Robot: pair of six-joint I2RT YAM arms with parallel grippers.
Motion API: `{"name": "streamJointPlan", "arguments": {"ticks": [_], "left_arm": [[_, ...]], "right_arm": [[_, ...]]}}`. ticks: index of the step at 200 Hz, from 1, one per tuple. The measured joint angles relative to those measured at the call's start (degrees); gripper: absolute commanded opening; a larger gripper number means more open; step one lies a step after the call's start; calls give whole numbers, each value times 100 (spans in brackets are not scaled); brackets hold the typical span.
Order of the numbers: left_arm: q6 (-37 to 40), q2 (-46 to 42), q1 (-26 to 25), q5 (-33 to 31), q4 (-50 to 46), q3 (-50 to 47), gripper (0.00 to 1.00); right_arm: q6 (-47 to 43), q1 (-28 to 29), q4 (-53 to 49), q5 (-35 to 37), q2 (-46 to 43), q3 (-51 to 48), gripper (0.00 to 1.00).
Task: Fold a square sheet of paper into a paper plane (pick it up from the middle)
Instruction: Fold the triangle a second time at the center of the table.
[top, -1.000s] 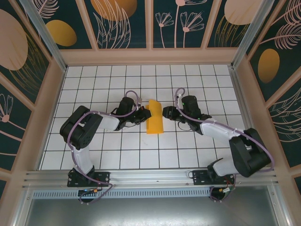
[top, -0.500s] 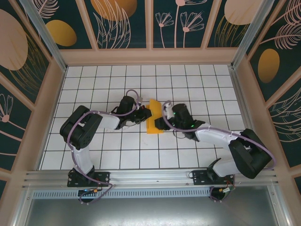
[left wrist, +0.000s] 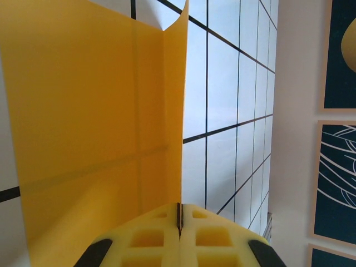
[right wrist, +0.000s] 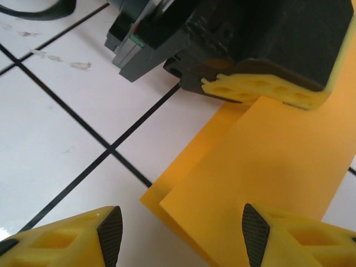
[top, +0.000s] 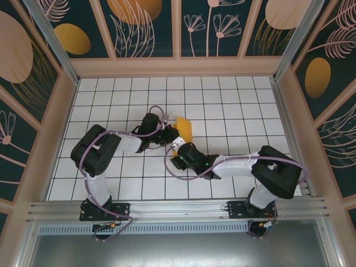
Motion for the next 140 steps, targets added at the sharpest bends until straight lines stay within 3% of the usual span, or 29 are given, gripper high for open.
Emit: {"name": "streamJointPlan", "arguments": {"ticks": [35,102,126,140], "left_arm": [[0,0,0,0,-11,0,0],[42,0,0,-2,-57,0,1],[103,-13,0,-42,-184,0,16],[136,-83,0,-208,-341,-2,41]], "right_arm": [[-181,157,15,566,240,155,51],[-131,160,52,874,240,155,9],[-13,157,46,916,236,155,0],[22,157,31,909,192,155,0]]}}
